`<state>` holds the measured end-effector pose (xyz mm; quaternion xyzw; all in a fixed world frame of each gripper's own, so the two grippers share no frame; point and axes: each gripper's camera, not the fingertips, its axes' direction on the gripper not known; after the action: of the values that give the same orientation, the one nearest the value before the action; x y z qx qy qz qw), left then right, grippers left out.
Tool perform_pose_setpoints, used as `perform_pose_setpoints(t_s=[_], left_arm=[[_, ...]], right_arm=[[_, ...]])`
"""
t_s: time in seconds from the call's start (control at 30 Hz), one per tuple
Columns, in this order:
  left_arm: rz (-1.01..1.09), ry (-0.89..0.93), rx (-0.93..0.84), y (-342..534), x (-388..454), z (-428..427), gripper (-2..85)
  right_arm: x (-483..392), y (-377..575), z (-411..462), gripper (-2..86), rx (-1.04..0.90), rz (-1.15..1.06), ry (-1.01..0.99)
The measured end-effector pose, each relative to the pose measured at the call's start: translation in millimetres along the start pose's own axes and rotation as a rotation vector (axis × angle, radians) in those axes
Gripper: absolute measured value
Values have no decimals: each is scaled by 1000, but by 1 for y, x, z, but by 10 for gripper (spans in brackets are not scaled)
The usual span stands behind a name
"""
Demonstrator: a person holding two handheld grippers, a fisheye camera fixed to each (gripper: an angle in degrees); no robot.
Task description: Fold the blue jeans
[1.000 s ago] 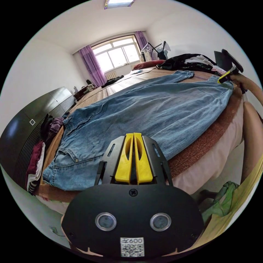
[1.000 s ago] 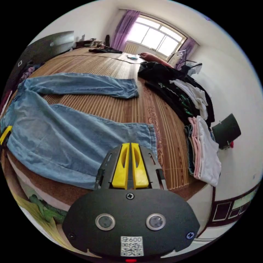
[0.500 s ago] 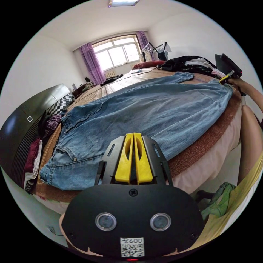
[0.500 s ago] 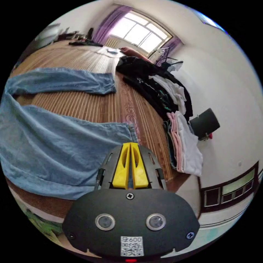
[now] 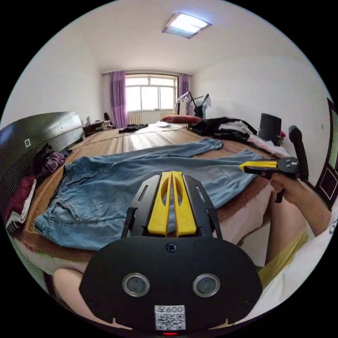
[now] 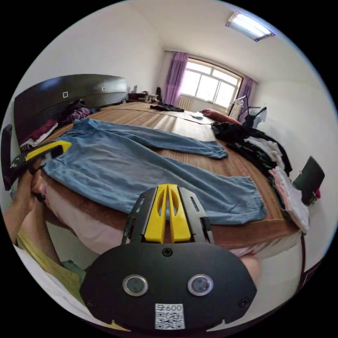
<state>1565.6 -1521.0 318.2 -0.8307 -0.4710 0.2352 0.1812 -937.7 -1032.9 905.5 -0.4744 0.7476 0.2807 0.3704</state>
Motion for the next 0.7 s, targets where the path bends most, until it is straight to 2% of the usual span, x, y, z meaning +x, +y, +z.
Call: perform_pose_setpoints(t_s=[0.1,0.13,0.2,0.3,0.37,0.47,0.53,0.63,0.7], left_arm=[[92,-27,-122,10,33,31,3],[117,-59,-131,20,46,38,3],[197,-157,-18,38,69,28,3],[242,-271,11,43,97,26,3],[205,-247,-9,36,97,24,3],[87,-110,-61,14,79,13,3],[30,-64,27,0,80,-8,4],[-22,-65,178,-9,96,-20,4],[27,-82,121,-16,113,-8,4]], right_arm=[[8,24,10,-8,-14,68,-21],[16,38,2,-8,54,101,-36],[24,55,-7,-8,104,91,-57],[24,68,-19,-8,130,-58,-26],[22,67,-26,-8,117,-113,27],[33,56,-43,-8,64,5,50],[37,53,-67,-8,187,91,-101],[16,45,-79,-8,271,94,-257],[-8,39,-78,-8,255,9,-256]])
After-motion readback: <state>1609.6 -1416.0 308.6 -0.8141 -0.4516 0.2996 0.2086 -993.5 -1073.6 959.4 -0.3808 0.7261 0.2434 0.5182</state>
